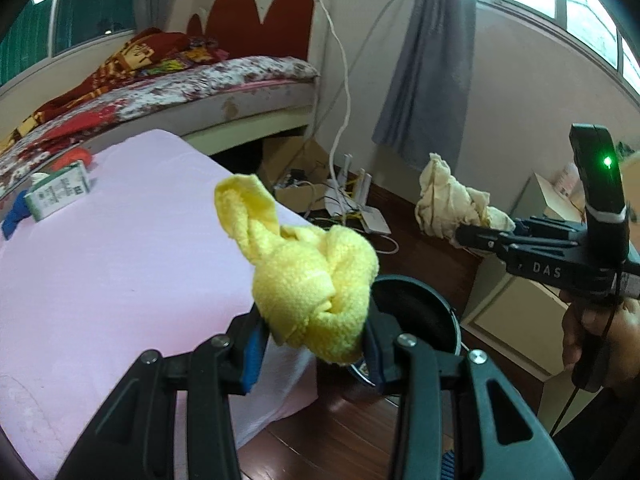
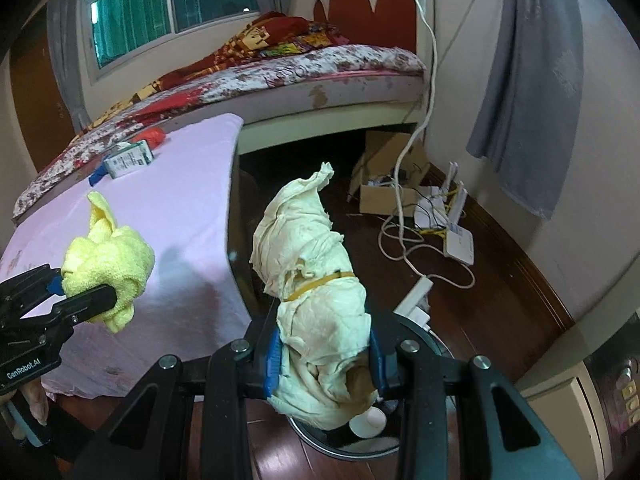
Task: Collect trash
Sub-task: 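Carry the yellow cloth and beige tissue with both grippers over the bin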
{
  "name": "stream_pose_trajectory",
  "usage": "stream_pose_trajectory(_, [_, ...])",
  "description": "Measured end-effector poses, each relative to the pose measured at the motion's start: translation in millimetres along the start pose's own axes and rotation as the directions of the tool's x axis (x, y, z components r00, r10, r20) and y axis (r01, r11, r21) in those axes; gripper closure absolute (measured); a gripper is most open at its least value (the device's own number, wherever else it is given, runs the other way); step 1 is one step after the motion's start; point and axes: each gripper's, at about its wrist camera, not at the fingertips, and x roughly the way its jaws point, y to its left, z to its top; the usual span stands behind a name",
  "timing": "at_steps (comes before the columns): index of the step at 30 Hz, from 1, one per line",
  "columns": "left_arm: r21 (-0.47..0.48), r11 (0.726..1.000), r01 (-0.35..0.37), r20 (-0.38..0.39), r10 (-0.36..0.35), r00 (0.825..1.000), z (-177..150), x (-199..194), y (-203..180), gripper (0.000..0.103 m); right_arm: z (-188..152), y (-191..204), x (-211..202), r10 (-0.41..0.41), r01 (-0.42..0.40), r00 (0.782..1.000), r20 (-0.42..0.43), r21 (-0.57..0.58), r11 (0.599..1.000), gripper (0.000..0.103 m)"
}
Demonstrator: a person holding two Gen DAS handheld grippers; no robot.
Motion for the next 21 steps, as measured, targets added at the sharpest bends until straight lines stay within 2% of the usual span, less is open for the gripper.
stream_pose_trajectory(15, [0.069, 0.994, 0.089, -0.098, -0.082, 0.992, -13, 44, -59, 0.061, -55, -67, -2, -0.066, 0.071, 0.993, -0.093, 0.053, 0.996, 0.065])
stream_pose_trajectory(21, [0.087, 0.990, 0.111, -0.158, -0.097, 0.983, -20, 64, -73, 0.061, -69, -77, 2, -0.085, 0.091, 0.989, -0.121, 0.042, 0.995, 0.065])
